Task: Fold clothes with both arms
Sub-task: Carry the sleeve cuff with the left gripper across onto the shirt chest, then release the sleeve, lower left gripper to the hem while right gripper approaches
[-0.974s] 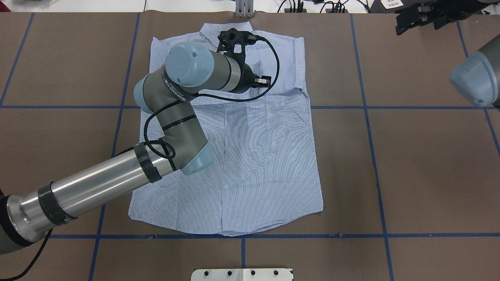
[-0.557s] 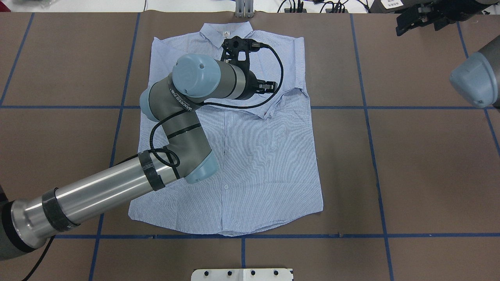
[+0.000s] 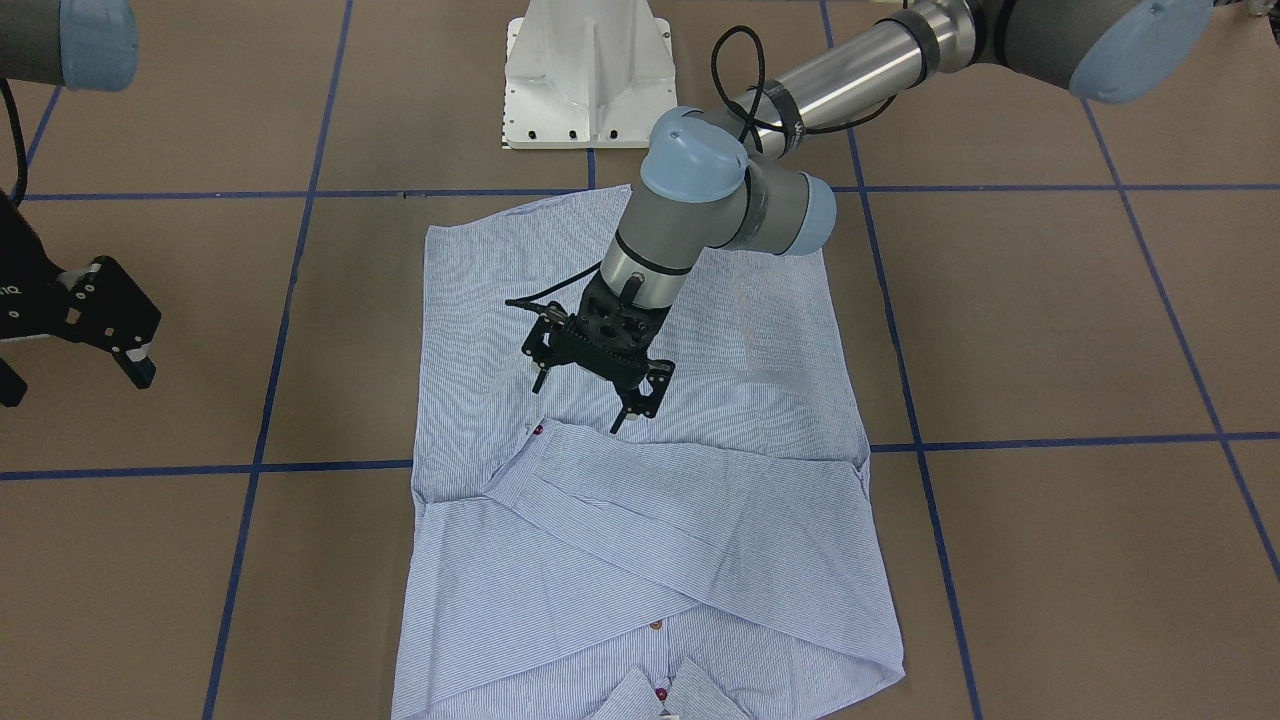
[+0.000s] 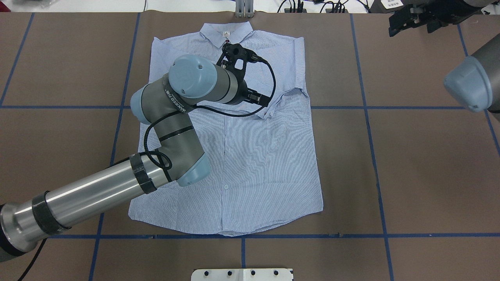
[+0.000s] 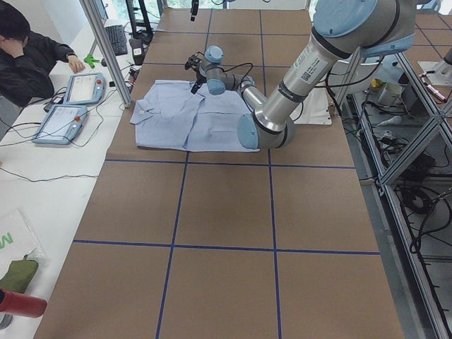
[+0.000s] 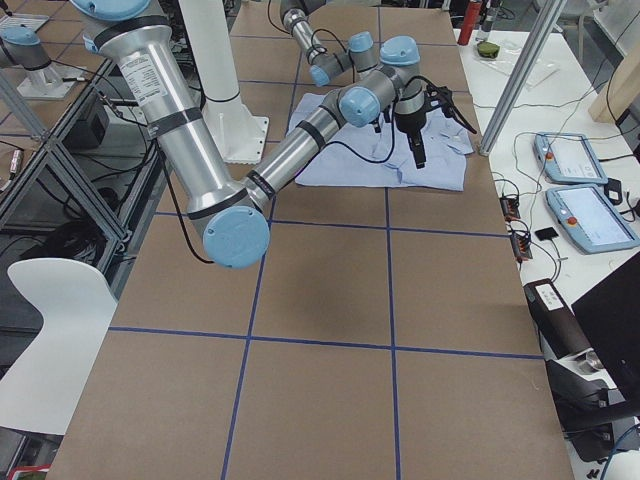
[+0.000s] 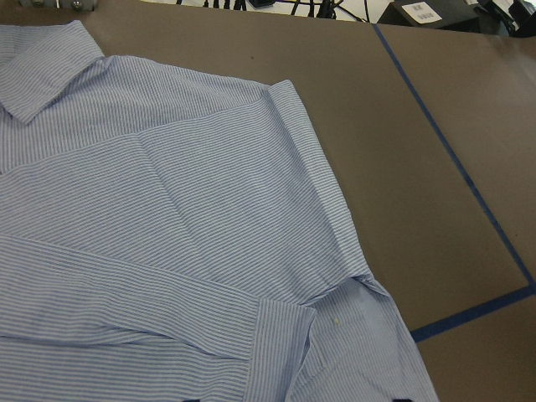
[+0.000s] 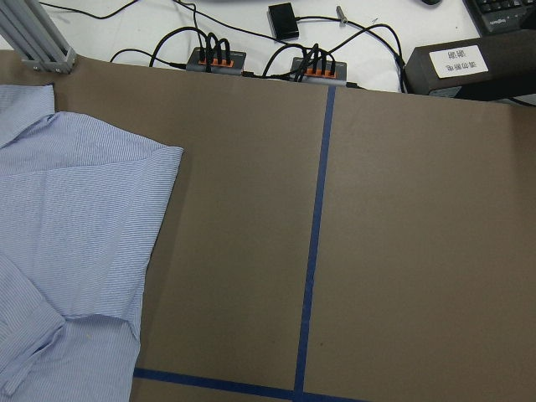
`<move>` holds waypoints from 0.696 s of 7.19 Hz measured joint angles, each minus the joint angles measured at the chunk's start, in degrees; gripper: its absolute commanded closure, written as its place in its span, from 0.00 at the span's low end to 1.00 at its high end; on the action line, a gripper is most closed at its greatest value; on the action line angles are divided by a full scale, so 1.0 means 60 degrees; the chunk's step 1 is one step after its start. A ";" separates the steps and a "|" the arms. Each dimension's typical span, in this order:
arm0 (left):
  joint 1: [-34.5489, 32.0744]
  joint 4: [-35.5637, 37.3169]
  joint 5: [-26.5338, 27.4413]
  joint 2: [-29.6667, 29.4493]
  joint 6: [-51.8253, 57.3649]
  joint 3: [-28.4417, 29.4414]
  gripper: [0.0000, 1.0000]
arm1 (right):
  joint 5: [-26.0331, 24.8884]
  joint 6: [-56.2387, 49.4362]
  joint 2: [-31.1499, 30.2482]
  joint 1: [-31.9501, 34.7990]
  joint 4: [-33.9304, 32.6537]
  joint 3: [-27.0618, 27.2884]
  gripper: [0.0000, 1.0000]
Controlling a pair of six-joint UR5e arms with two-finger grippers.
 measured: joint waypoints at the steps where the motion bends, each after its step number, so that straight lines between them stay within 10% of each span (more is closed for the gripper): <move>1: -0.0040 0.0021 -0.0292 0.0336 0.0308 -0.0383 0.00 | -0.0337 0.0011 -0.0103 0.0000 -0.0149 0.0263 0.00; 5: -0.0142 -0.0016 -0.0382 0.1677 0.0359 -0.2214 0.00 | -0.1095 0.0017 -0.0231 -0.0130 -0.0631 0.0646 0.00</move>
